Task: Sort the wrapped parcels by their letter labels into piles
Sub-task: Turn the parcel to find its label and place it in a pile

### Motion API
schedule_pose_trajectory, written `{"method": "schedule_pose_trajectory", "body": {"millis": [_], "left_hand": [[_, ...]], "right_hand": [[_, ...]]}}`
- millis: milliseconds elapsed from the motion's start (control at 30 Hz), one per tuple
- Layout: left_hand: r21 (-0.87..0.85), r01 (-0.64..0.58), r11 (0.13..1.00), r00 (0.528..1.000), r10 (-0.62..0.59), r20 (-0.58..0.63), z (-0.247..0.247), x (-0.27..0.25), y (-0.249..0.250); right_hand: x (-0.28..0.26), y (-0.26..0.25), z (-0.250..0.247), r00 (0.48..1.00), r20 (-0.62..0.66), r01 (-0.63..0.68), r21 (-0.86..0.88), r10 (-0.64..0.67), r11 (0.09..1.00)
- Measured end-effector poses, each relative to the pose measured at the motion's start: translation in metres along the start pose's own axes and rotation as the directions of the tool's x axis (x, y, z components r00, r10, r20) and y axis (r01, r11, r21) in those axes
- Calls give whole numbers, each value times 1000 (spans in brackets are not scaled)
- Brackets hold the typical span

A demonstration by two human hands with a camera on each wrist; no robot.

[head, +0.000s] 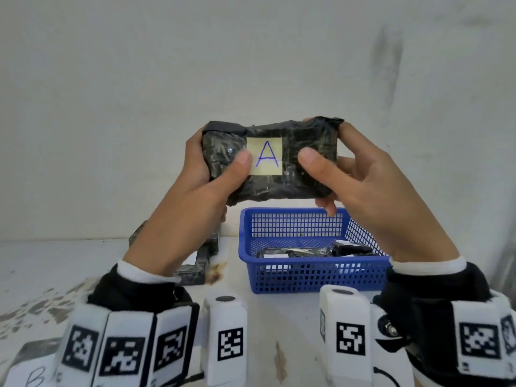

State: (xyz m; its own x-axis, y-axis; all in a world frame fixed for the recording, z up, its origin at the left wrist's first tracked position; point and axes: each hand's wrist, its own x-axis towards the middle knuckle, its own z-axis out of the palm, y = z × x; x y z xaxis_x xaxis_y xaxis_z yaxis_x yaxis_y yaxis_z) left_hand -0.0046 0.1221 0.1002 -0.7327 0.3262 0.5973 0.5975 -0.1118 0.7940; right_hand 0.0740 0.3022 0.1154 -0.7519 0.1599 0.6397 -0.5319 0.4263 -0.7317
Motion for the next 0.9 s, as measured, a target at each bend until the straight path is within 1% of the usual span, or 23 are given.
{"method": "schedule_pose_trajectory", "body": {"millis": [167,300,433,500,600,700,833,900], "left_hand": [[51,58,997,998,-56,-38,-1,1,-1],[24,61,998,996,-59,-63,3,1,-1],[23,57,998,997,-55,-56,6,0,0],[29,51,998,997,-49,-52,7,0,0],[66,35,997,997,-31,-70,6,0,1],[111,37,993,996,-27,-90,6,1,0],[223,78,972,997,-71,-41,5,-2,1],[229,70,971,997,-63,-35,5,-3,1]], "right_hand": [[-1,-2,-2,1000,-7,7,-2,-7,1000],[1,1,-1,997,-73,7,26,-5,1000],[4,5,2,994,-101,24,-51,-29,998],[5,7,3,994,-111,19,-35,-23,999],[5,6,5,995,-102,17,-25,-19,1000],[5,7,6,995,-91,39,-47,-43,998],[2,3,6,993,-65,94,-10,-94,996],[4,5,4,994,-62,90,-17,-91,996]]}}
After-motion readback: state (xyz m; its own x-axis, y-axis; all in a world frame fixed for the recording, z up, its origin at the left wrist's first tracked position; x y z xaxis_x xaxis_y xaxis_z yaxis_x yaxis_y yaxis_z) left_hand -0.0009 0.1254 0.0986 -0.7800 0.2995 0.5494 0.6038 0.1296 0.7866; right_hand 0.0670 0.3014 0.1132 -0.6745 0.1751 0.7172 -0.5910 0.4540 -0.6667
